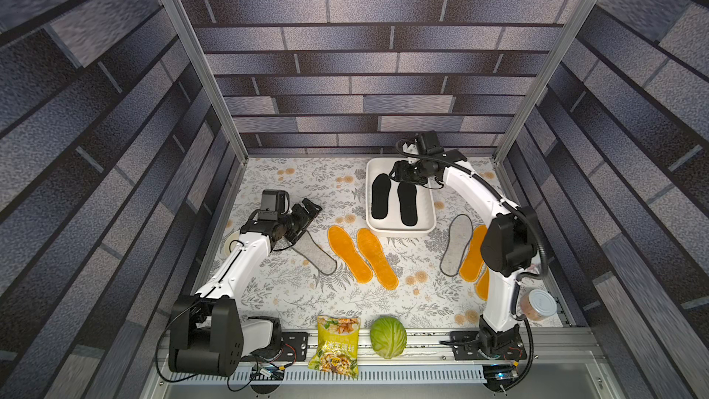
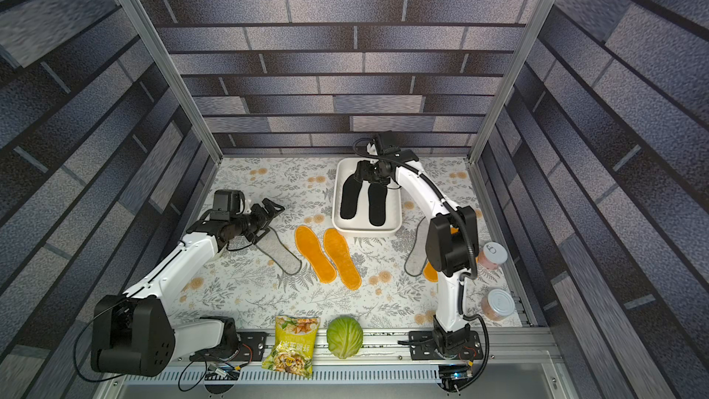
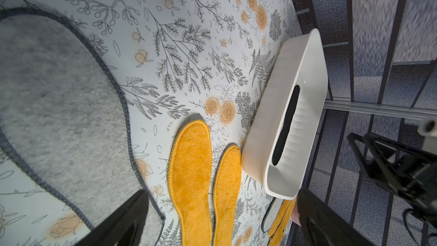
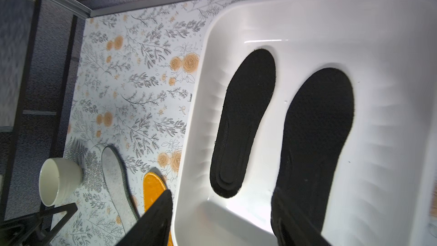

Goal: Put the insoles into the storage box
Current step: Adjust the insole in the storage box, then pick up the insole from the center of the board.

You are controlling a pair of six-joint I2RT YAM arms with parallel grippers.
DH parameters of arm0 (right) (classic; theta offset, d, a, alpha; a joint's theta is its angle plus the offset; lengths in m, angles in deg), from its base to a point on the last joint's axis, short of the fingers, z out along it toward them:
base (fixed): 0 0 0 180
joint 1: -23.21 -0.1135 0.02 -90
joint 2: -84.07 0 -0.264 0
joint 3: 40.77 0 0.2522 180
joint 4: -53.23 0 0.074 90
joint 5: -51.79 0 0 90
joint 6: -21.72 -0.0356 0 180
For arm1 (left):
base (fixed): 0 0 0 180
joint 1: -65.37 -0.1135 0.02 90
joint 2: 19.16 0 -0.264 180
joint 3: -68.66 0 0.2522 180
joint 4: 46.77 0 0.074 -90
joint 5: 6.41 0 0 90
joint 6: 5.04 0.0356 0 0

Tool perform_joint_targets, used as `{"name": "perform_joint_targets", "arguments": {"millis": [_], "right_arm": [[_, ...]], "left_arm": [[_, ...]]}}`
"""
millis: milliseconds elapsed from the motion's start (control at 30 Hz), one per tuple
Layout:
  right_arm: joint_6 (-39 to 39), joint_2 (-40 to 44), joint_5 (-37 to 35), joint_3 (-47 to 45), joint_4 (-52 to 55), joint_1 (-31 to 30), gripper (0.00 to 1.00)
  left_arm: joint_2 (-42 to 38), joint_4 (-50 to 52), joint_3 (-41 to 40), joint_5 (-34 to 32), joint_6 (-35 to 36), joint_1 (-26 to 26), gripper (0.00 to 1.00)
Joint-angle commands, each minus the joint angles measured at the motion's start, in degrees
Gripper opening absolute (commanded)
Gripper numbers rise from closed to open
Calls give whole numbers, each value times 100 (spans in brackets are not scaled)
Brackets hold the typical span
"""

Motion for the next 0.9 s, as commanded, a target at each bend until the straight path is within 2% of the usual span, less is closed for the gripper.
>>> {"name": "perform_joint_targets", "arguments": {"millis": [0,200,300,367,500,700,867], "right_arm": [[-180,740,-645,-736,243,-35,68],[-645,2095,-1212,-2397,349,-31,69],[-775,2666,-1181,-3156,326,-33,68],[-834,3062,-1058,-3616,174,-35,68],[-768,3730,-299,-4593,-461,-46,68],[-895,4026,623,-5237,-1425,-122,67],[-1002,3709,838,-5281,-2471,-606,67]], "left_arm": [[-22,97,175,-55,165,72,100],[94,159,329,-80,235,190,100],[162,144,366,-99,221,231,100],[210,133,375,-117,200,262,100],[280,100,358,-102,143,271,100],[319,38,215,141,-11,224,100],[14,942,138,-417,72,125,100]]}}
